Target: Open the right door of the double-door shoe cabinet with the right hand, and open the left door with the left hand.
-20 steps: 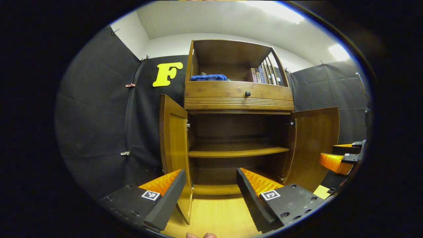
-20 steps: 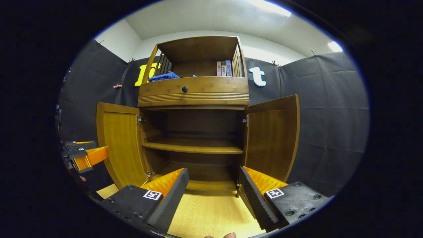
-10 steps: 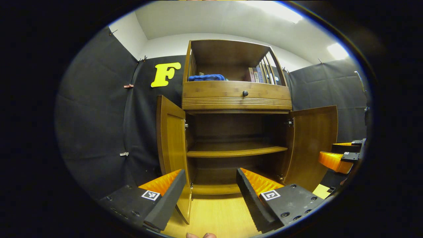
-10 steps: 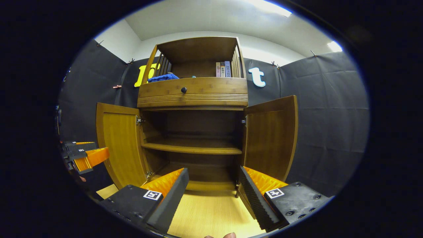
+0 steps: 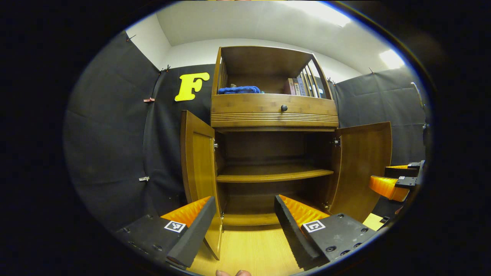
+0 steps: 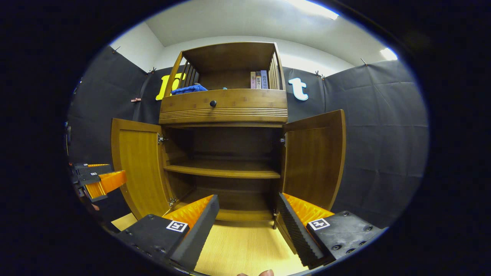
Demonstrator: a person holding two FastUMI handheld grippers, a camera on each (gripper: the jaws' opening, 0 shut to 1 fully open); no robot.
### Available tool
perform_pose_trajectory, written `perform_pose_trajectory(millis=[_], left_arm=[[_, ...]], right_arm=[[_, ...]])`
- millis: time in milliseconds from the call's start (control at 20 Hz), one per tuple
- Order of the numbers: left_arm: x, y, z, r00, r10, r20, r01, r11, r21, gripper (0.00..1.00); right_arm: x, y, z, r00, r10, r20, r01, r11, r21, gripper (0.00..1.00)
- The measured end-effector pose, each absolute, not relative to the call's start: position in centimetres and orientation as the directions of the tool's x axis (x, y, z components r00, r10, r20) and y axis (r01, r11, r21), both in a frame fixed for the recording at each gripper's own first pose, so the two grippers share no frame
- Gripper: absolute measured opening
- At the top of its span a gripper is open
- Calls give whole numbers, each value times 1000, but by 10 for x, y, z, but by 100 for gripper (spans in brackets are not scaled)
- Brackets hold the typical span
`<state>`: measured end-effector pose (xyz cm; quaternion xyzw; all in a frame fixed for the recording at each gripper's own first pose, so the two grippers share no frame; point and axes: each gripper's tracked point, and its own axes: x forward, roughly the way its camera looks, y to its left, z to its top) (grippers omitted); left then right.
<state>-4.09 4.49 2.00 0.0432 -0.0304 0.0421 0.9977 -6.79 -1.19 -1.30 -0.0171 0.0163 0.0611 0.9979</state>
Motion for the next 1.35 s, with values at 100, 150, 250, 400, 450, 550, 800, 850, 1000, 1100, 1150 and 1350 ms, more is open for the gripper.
perform_pose_trajectory(millis=[100, 150, 250, 400, 450, 550, 800, 850, 1000, 1100, 1150, 1350], left_arm=[[-41, 47, 22, 994, 86, 68, -92, 992, 83, 95], [-40, 47, 23, 994, 87, 71, -92, 992, 81, 93], [-39, 47, 23, 994, 86, 70, -92, 993, 79, 95], [-38, 46, 22, 994, 80, 71, -86, 993, 81, 92], [-37, 46, 23, 994, 78, 73, -84, 993, 80, 92], [-36, 46, 23, 994, 77, 75, -83, 993, 79, 92], [-34, 48, 23, 994, 77, 74, -82, 994, 77, 92], [-34, 49, 23, 994, 77, 74, -83, 993, 78, 95], [-33, 50, 22, 994, 78, 71, -84, 993, 77, 97], [-33, 51, 22, 994, 79, 73, -85, 993, 77, 92], [-33, 51, 22, 994, 80, 73, -85, 993, 76, 95], [-32, 53, 22, 994, 82, 73, -87, 993, 74, 97]], right_arm=[[-68, -12, -12, 992, 121, -33, -122, 992, -30, 98], [-67, -12, -12, 992, 121, -32, -122, 992, -30, 98], [-65, -13, -12, 992, 119, -33, -120, 992, -30, 94], [-64, -12, -12, 993, 116, -34, -117, 993, -32, 98], [-65, -12, -11, 993, 116, -32, -117, 993, -33, 94], [-64, -12, -11, 993, 115, -30, -116, 993, -37, 98], [-63, -10, -11, 993, 115, -31, -116, 993, -37, 98], [-62, -10, -11, 993, 114, -31, -115, 993, -38, 94], [-61, -9, -14, 993, 114, -35, -115, 993, -38, 98], [-60, -7, -14, 993, 115, -37, -117, 992, -39, 98], [-59, -7, -16, 993, 117, -36, -118, 992, -39, 94], [-58, -6, -17, 992, 119, -36, -121, 992, -41, 98]])
